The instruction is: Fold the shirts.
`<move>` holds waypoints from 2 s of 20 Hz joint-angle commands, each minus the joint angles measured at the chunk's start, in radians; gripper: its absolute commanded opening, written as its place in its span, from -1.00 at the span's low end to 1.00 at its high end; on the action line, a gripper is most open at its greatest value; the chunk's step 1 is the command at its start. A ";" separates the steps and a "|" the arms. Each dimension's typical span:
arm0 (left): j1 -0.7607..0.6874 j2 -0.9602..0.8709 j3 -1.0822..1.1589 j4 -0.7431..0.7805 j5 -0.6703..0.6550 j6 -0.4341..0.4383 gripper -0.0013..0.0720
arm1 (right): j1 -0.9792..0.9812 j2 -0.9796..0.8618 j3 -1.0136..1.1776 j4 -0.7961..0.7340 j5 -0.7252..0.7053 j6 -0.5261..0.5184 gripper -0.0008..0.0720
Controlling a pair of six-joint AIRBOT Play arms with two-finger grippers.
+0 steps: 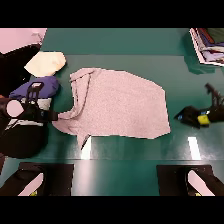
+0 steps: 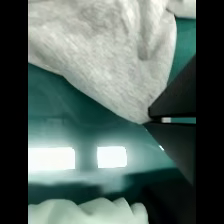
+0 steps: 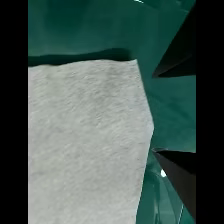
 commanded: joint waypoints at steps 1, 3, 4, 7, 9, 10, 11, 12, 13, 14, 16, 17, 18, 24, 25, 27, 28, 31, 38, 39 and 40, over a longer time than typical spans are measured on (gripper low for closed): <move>0.048 0.004 0.003 -0.148 0.056 0.027 -0.91 | -0.030 0.014 -0.216 0.011 -0.044 0.000 0.29; 0.048 0.004 0.003 -0.170 0.068 0.027 -0.90 | 0.021 -0.016 -0.268 0.059 -0.103 0.000 0.24; 0.048 0.004 0.003 -0.170 0.067 0.027 -0.90 | 0.055 -0.045 -0.278 0.087 -0.136 0.000 0.24; 0.048 0.004 0.003 -0.170 0.063 0.025 -0.90 | 0.156 -0.152 -0.267 0.114 -0.233 0.000 0.22; 0.048 0.004 0.004 -0.170 0.065 0.024 -0.91 | 0.216 -0.202 -0.229 0.111 -0.272 0.000 0.04; 0.048 0.004 0.007 -0.171 0.063 0.024 -0.91 | 0.245 -0.216 -0.203 0.109 -0.286 0.000 -0.34; 0.048 0.008 0.007 -0.179 0.064 0.022 -0.91 | 0.269 -0.221 -0.172 0.103 -0.304 0.000 -0.65; 0.048 0.008 0.018 -0.193 0.060 0.021 -0.91 | 0.284 -0.214 -0.141 0.100 -0.317 -0.005 -0.89; 0.048 0.008 0.047 -0.196 0.057 0.018 -0.91 | 0.290 -0.198 -0.103 0.100 -0.320 -0.021 -0.95; 0.048 0.009 0.102 -0.196 0.049 0.017 -0.91 | 0.290 -0.169 -0.052 0.101 -0.314 -0.026 -0.95; 0.048 0.009 0.277 -0.195 0.024 0.018 -0.91 | 0.272 -0.079 0.078 0.101 -0.288 -0.026 -0.95; 0.048 0.009 0.386 -0.195 0.012 0.026 -0.91 | 0.252 -0.024 0.164 0.101 -0.278 -0.026 -0.95; 0.048 0.009 0.517 -0.194 0.004 0.034 -0.91 | 0.229 0.022 0.253 0.100 -0.273 -0.026 -0.95; 0.048 0.009 1.234 -0.158 -0.003 0.064 -0.91 | 0.028 0.176 0.821 0.100 -0.174 -0.035 -0.95; 0.048 0.009 1.323 -0.157 -0.008 0.073 -0.91 | -0.007 0.183 0.897 0.100 -0.151 -0.037 -0.95; 0.048 0.009 1.445 -0.159 -0.010 0.074 -0.91 | -0.078 0.187 1.019 0.100 -0.091 -0.038 -0.95; 0.048 0.009 1.486 -0.164 -0.006 0.072 -0.91 | -0.113 0.183 1.066 0.100 -0.059 -0.038 -0.95; 0.048 0.009 1.527 -0.224 0.023 0.068 -0.91 | -0.224 0.147 1.206 0.101 0.061 -0.038 -0.95; 0.048 -0.008 1.204 -0.249 -0.054 0.065 -0.91 | -0.156 -0.040 1.301 0.101 0.195 -0.030 -0.95; 0.048 -0.030 1.124 -0.249 -0.079 0.066 -0.91 | -0.114 -0.071 1.252 0.094 0.211 -0.027 -0.95; 0.048 -0.058 1.054 -0.250 -0.102 0.066 -0.91 | -0.060 -0.110 1.195 0.060 0.226 -0.005 -0.95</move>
